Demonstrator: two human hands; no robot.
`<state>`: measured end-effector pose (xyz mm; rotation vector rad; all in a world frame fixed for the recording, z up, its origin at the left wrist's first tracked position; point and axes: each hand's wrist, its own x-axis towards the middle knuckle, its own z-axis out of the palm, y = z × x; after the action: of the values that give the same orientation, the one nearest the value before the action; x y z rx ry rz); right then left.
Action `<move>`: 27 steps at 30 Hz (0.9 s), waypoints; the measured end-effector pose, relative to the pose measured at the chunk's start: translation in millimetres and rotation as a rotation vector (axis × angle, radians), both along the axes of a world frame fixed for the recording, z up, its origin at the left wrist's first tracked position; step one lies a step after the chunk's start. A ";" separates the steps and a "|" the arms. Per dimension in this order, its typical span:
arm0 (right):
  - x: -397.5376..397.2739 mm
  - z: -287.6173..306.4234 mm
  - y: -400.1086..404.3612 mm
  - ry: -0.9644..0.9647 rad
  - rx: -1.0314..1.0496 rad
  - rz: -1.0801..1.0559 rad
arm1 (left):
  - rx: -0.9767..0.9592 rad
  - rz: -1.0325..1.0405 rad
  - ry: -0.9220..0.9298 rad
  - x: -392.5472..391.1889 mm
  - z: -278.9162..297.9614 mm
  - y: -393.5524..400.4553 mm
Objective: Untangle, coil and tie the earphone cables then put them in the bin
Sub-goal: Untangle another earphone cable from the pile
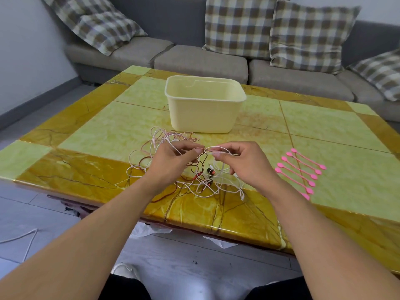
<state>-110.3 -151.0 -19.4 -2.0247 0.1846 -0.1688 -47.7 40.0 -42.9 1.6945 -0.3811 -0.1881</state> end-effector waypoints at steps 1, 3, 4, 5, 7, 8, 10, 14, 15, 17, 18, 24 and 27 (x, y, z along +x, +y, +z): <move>0.2 -0.1 -0.1 -0.004 -0.001 -0.002 | 0.002 -0.001 0.002 0.6 -0.3 0.8; 0.1 0.4 0.0 -0.006 -0.001 -0.006 | -0.003 0.000 0.014 1.3 -0.6 1.9; -0.4 0.8 0.4 -0.007 0.000 -0.005 | -0.004 0.001 0.013 1.3 -0.9 2.3; -0.9 1.2 0.6 -0.011 0.004 -0.001 | 0.001 0.005 0.003 1.3 -1.0 2.1; -1.7 2.1 1.6 -0.021 0.022 0.003 | 0.018 0.026 -0.026 0.7 -1.2 1.2; -2.0 2.8 2.3 -0.026 0.036 0.007 | 0.022 0.039 -0.035 0.4 -1.2 0.3; -1.7 3.9 3.2 -0.022 0.067 0.018 | 0.017 0.055 -0.032 0.0 -1.3 -0.8; 0.5 1.8 2.6 0.024 0.033 0.046 | -0.010 0.052 0.007 -0.5 -0.3 -0.6; 1.0 1.0 2.6 0.023 0.024 0.041 | -0.014 0.042 0.012 -1.2 0.7 -0.7; 1.2 0.6 3.4 0.006 0.037 0.024 | -0.026 0.021 0.024 -2.4 2.2 -1.6; 0.9 1.1 4.1 -0.003 0.058 0.018 | -0.034 0.015 0.028 -2.5 2.6 -2.0; 0.1 2.4 5.4 -0.016 0.049 0.025 | -0.052 -0.028 0.067 -0.1 0.0 0.8; 0.2 1.1 5.5 -0.021 0.022 0.036 | -0.054 -0.064 0.087 1.9 -0.6 2.3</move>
<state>-110.1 -145.5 -18.3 -2.0020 0.1358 -0.1641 -45.8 42.3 -43.5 1.6159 -0.3724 -0.2953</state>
